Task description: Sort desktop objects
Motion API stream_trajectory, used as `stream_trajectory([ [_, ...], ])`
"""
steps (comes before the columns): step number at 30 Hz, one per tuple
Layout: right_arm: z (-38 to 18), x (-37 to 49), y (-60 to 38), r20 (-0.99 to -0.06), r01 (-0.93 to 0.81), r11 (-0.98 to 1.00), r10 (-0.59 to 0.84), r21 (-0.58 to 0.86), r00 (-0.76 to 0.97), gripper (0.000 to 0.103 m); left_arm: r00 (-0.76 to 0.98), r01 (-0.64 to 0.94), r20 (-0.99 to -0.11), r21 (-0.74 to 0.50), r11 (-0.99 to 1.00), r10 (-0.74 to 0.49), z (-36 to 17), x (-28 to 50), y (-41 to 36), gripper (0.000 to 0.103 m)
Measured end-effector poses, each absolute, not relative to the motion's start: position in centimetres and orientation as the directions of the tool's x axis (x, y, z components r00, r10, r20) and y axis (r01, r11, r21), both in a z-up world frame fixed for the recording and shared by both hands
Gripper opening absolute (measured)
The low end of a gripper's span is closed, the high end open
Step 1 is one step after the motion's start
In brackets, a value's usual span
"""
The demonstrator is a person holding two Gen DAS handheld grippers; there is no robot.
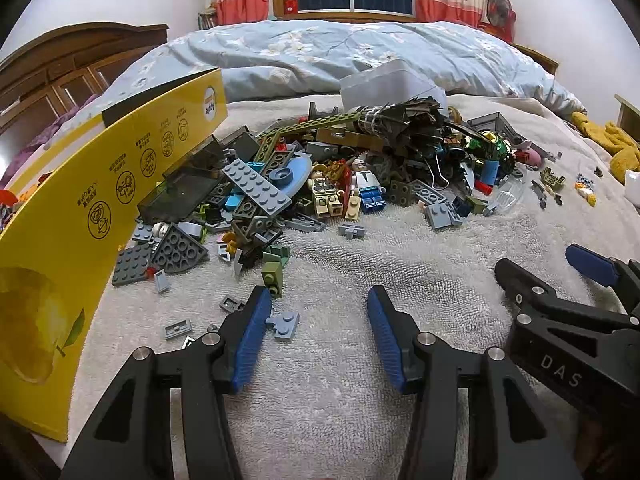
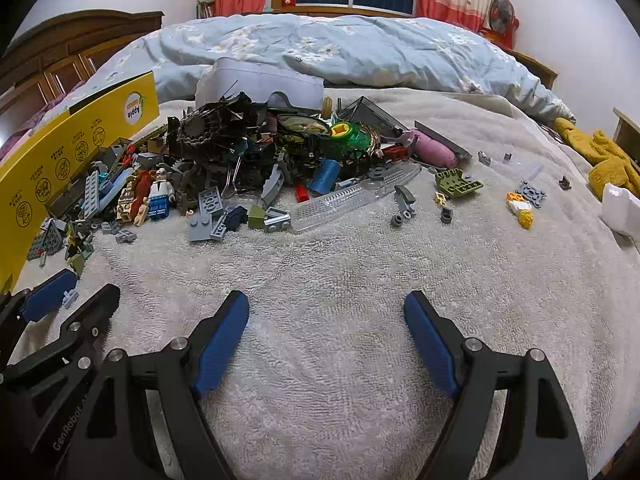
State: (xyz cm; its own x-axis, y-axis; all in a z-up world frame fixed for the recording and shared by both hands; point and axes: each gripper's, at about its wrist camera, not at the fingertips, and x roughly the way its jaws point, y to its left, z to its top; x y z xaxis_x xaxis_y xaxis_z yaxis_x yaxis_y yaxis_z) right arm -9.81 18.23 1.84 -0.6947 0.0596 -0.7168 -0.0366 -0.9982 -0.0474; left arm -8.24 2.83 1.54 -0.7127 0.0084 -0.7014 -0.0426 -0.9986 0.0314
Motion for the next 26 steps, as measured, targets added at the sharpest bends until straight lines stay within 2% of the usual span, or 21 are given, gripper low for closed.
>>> stream_trajectory([
  [26, 1.84, -9.8, 18.24, -0.717, -0.037, -0.998, 0.06, -0.048, -0.695, 0.081, -0.712, -0.046, -0.702, 0.015, -0.999, 0.022, 1.57, -8.28, 2.86, 0.052],
])
